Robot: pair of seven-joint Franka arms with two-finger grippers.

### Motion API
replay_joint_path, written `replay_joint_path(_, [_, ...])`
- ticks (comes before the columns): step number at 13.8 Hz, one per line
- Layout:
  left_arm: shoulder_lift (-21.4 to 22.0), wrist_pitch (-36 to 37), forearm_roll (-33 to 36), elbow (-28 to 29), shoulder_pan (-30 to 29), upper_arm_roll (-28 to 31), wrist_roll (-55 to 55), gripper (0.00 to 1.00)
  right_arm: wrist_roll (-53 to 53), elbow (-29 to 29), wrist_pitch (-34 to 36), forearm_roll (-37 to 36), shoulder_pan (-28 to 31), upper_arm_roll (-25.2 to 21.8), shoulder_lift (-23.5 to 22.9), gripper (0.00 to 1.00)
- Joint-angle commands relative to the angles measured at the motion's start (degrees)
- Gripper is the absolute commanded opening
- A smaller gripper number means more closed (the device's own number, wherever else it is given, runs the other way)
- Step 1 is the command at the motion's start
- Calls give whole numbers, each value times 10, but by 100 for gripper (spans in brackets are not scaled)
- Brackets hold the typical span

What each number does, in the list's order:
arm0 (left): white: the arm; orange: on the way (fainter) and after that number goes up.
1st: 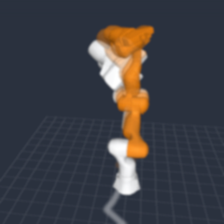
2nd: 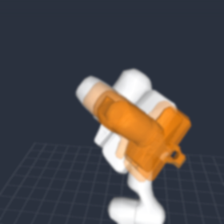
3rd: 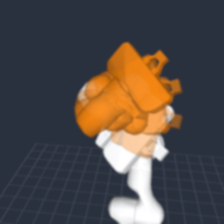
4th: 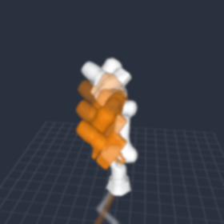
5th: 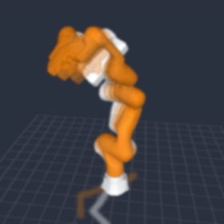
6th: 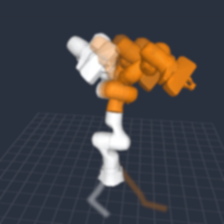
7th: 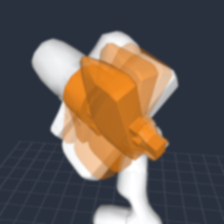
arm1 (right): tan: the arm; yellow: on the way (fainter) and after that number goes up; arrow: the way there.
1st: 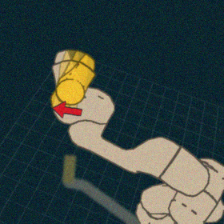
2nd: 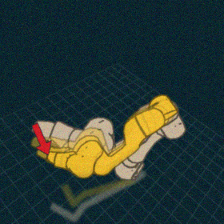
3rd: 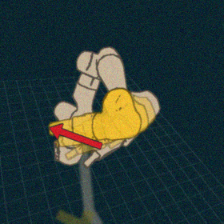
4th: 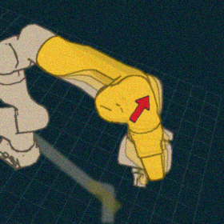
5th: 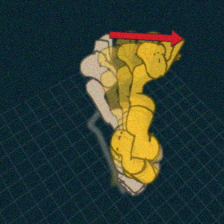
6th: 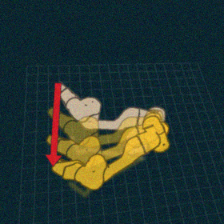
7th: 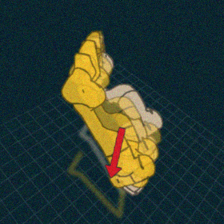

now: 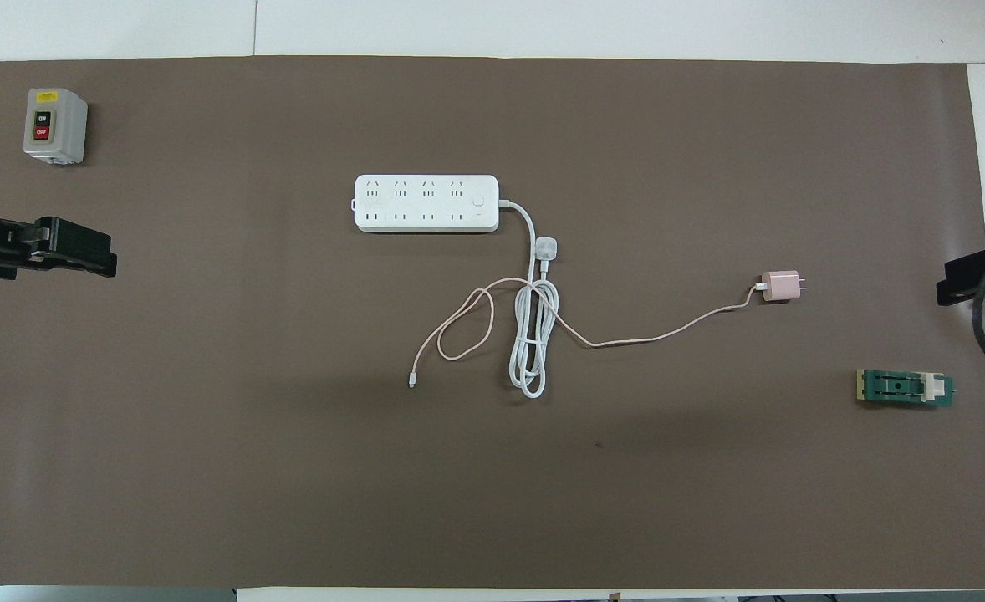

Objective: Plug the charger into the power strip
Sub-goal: 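Move the left gripper toward the power strip while the right gripper approaches the charger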

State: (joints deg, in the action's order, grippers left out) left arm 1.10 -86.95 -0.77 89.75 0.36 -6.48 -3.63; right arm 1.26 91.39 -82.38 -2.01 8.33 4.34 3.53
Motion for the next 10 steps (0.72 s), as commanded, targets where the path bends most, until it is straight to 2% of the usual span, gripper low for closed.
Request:
replay_joint_path(1, [14, -20, 2, 22, -6, -3, 7, 100, -7, 12, -11, -5, 6, 3, 10, 100])
replay_joint_path(10, [10, -24, 4, 20, -8, 1, 7, 100, -2, 16, -16, -5, 6, 3, 13, 100])
